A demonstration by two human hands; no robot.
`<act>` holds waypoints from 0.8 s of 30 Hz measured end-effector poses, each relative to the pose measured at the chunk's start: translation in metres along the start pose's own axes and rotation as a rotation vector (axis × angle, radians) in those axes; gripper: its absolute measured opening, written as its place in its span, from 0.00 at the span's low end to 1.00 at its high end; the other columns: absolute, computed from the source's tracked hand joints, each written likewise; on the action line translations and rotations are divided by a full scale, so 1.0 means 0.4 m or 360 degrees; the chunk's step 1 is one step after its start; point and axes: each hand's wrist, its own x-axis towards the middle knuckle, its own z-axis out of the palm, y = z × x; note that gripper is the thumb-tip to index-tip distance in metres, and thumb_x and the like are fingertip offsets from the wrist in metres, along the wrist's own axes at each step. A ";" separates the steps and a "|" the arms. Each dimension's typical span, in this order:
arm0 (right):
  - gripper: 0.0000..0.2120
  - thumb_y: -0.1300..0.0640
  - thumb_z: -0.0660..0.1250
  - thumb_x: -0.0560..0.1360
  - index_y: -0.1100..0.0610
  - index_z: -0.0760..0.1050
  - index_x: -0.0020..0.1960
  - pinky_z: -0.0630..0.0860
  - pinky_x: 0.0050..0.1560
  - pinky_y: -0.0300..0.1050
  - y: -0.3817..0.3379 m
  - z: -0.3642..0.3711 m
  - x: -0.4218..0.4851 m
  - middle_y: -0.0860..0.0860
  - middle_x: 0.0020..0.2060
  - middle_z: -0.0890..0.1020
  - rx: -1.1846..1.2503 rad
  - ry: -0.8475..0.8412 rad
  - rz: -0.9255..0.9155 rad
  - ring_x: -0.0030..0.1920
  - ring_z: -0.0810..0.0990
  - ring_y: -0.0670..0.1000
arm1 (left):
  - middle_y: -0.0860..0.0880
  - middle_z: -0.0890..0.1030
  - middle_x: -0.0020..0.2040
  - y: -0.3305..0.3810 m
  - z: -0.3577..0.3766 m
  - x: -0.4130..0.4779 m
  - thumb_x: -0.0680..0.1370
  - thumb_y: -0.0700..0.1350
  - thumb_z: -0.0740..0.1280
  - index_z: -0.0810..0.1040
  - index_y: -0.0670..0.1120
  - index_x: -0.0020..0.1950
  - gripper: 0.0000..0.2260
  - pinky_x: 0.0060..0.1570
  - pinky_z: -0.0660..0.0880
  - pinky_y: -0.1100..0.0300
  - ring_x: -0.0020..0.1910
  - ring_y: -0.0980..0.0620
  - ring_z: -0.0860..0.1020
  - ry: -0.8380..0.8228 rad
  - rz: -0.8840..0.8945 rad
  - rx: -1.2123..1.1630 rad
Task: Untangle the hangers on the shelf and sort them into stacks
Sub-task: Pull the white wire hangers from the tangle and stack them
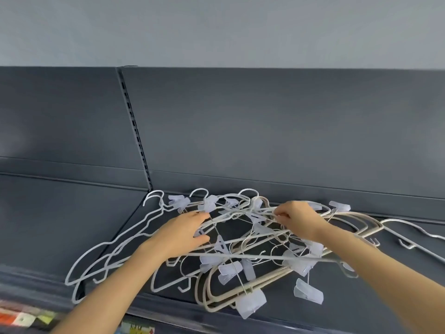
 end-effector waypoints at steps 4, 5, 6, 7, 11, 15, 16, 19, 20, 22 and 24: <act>0.10 0.62 0.60 0.77 0.59 0.78 0.40 0.71 0.40 0.45 0.000 -0.005 0.007 0.51 0.36 0.80 0.0095 0.0198 0.0008 0.37 0.76 0.53 | 0.54 0.69 0.71 -0.011 -0.005 0.001 0.79 0.54 0.62 0.62 0.53 0.74 0.24 0.62 0.71 0.55 0.67 0.53 0.70 0.0032 0.0009 -0.0022; 0.10 0.63 0.60 0.76 0.59 0.76 0.39 0.71 0.39 0.44 -0.001 -0.014 0.006 0.50 0.34 0.79 0.0113 0.0231 -0.0015 0.35 0.74 0.52 | 0.54 0.70 0.70 -0.010 -0.009 0.002 0.79 0.54 0.62 0.63 0.53 0.74 0.24 0.61 0.72 0.55 0.66 0.53 0.71 0.0059 0.0019 -0.0024; 0.11 0.64 0.59 0.76 0.59 0.73 0.36 0.69 0.38 0.44 -0.002 -0.026 0.006 0.50 0.31 0.76 0.0133 0.0268 -0.0036 0.33 0.71 0.51 | 0.54 0.70 0.69 -0.009 -0.013 0.004 0.79 0.53 0.62 0.64 0.54 0.73 0.23 0.59 0.72 0.57 0.63 0.54 0.72 0.0093 0.0027 -0.0026; 0.11 0.65 0.59 0.75 0.60 0.71 0.35 0.68 0.36 0.44 -0.002 -0.040 0.005 0.51 0.30 0.74 0.0158 0.0309 -0.0053 0.31 0.68 0.50 | 0.55 0.71 0.69 -0.007 -0.017 0.006 0.79 0.53 0.62 0.64 0.54 0.73 0.22 0.56 0.73 0.58 0.60 0.55 0.74 0.0135 0.0035 -0.0033; 0.07 0.66 0.61 0.75 0.64 0.73 0.39 0.68 0.37 0.46 0.012 -0.086 -0.010 0.58 0.33 0.77 0.0202 0.0480 -0.0087 0.33 0.69 0.54 | 0.55 0.72 0.68 0.019 -0.033 0.019 0.79 0.53 0.61 0.65 0.55 0.72 0.21 0.53 0.73 0.58 0.50 0.56 0.75 0.0268 0.0074 -0.0066; 0.05 0.65 0.63 0.76 0.62 0.78 0.44 0.72 0.42 0.46 0.022 -0.109 -0.031 0.53 0.37 0.81 0.0290 0.0656 -0.0090 0.38 0.76 0.53 | 0.53 0.76 0.65 0.050 -0.053 0.030 0.80 0.52 0.61 0.68 0.52 0.70 0.18 0.54 0.74 0.55 0.59 0.51 0.76 0.0507 0.0097 -0.0008; 0.06 0.66 0.64 0.76 0.62 0.79 0.44 0.71 0.42 0.46 0.024 -0.117 -0.036 0.53 0.37 0.81 0.0314 0.0711 -0.0082 0.38 0.76 0.52 | 0.52 0.78 0.61 0.057 -0.060 0.033 0.80 0.51 0.60 0.70 0.51 0.68 0.16 0.51 0.75 0.56 0.56 0.50 0.77 0.0603 0.0096 0.0020; 0.06 0.66 0.64 0.76 0.63 0.80 0.45 0.71 0.42 0.44 0.028 -0.136 -0.044 0.55 0.37 0.82 0.0326 0.0777 -0.0072 0.40 0.77 0.55 | 0.51 0.82 0.46 0.081 -0.077 0.037 0.79 0.47 0.62 0.77 0.48 0.59 0.10 0.39 0.71 0.59 0.43 0.50 0.78 0.0881 0.0153 0.0065; 0.07 0.65 0.63 0.76 0.63 0.80 0.45 0.70 0.40 0.40 0.029 -0.139 -0.046 0.55 0.36 0.81 0.0343 0.0762 -0.0072 0.38 0.76 0.54 | 0.51 0.82 0.42 0.085 -0.079 0.039 0.79 0.45 0.63 0.79 0.47 0.54 0.08 0.36 0.69 0.59 0.39 0.49 0.78 0.0938 0.0161 0.0061; 0.07 0.65 0.63 0.76 0.62 0.79 0.43 0.66 0.36 0.34 0.033 -0.141 -0.054 0.57 0.33 0.78 0.0405 0.0733 -0.0054 0.34 0.70 0.51 | 0.52 0.79 0.35 0.086 -0.081 0.045 0.77 0.43 0.64 0.80 0.47 0.42 0.07 0.30 0.68 0.60 0.34 0.49 0.76 0.1021 0.0128 0.0029; 0.07 0.65 0.63 0.77 0.64 0.77 0.42 0.64 0.32 0.36 0.038 -0.142 -0.065 0.61 0.31 0.76 0.0500 0.0742 -0.0036 0.31 0.65 0.49 | 0.52 0.76 0.31 0.083 -0.080 0.050 0.76 0.42 0.65 0.77 0.47 0.35 0.09 0.28 0.67 0.62 0.31 0.50 0.73 0.1070 0.0063 -0.0067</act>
